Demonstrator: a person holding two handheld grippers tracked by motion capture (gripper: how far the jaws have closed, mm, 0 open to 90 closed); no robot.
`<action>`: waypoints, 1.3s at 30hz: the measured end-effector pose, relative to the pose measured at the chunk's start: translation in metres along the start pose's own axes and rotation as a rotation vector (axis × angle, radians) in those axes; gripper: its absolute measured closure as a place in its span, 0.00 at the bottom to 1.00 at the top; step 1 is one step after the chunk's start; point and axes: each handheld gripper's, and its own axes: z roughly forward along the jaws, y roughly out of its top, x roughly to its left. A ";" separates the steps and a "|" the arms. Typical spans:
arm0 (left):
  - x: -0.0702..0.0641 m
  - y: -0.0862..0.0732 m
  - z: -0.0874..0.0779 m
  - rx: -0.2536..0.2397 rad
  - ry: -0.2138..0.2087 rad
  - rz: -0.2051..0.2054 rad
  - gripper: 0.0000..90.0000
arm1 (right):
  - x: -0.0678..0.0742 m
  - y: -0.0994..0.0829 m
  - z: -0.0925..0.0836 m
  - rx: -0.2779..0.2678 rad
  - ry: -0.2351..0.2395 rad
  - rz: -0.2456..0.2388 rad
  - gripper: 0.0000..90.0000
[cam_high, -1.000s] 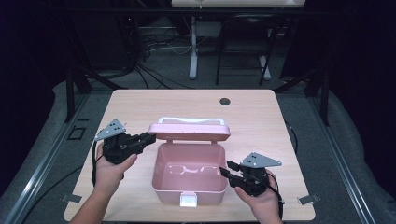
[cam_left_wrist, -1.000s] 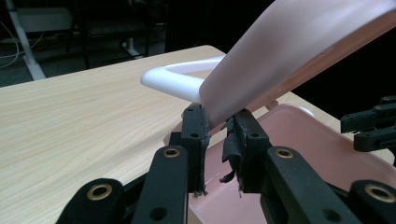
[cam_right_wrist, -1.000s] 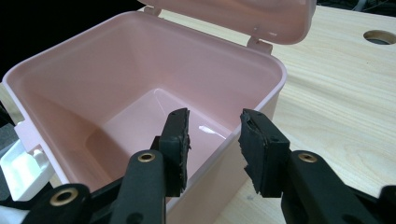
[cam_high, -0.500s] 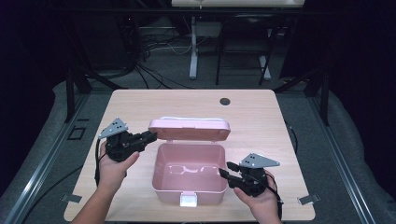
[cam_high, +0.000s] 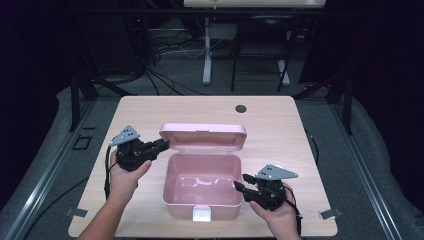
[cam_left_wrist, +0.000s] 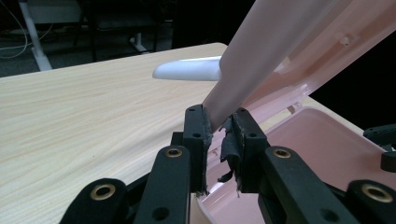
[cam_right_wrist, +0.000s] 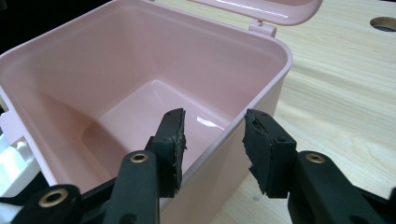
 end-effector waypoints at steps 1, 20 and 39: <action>0.000 0.000 0.000 0.000 0.000 0.000 0.87 | 0.000 0.000 0.000 0.000 0.000 0.000 0.65; 0.007 -0.007 0.013 0.019 0.016 -0.032 0.87 | 0.000 -0.001 0.001 0.011 -0.007 -0.003 0.64; 0.006 -0.006 0.017 -0.007 0.052 -0.032 0.90 | 0.000 -0.002 0.003 0.006 -0.010 -0.002 0.62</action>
